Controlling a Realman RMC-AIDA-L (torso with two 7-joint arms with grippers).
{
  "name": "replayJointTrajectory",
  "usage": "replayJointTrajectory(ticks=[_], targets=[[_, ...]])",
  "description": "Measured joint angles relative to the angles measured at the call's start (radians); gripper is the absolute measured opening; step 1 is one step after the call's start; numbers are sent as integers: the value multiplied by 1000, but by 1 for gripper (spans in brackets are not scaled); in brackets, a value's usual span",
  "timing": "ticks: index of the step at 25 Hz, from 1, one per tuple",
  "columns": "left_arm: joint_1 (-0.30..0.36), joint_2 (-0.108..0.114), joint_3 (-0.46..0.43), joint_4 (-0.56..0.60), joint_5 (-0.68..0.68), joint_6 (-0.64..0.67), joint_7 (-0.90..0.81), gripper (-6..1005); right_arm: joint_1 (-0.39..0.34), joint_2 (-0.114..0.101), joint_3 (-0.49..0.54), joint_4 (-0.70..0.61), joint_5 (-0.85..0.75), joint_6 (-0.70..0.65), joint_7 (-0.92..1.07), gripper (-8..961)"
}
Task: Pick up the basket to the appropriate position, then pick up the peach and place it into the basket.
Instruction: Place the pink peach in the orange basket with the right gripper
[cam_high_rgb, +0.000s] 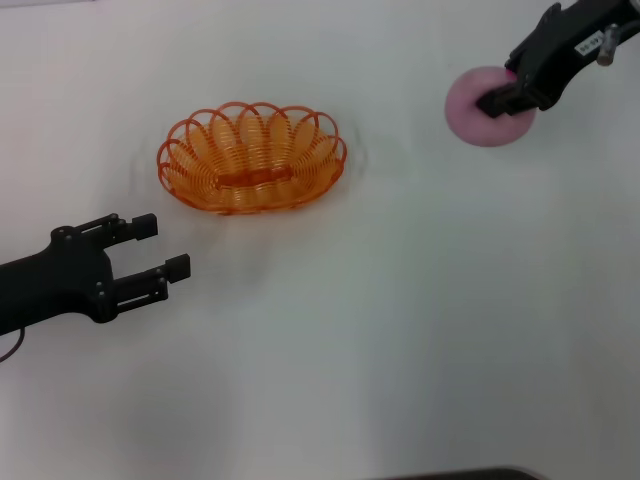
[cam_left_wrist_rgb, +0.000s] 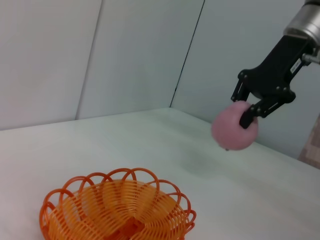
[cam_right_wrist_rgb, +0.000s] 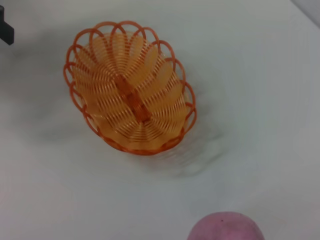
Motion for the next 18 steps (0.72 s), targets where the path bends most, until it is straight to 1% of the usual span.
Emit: replayJointTrajectory(ticks=[3,9,13,18], targets=[[0,-1,0,-2,0,0,0,739,3,2,-4,9,0,1,-2,226],[-7,0,0,-12,0,0,1,739,-3,22,-6,26,8,41,-19,226],[-8,1,0,-12,0,0,0,739,-6,24,-7,64,84,71,-31,226],[-8,1,0,-12,-2,0,0,738,-15,25,-6,145,210,159,-81,226]])
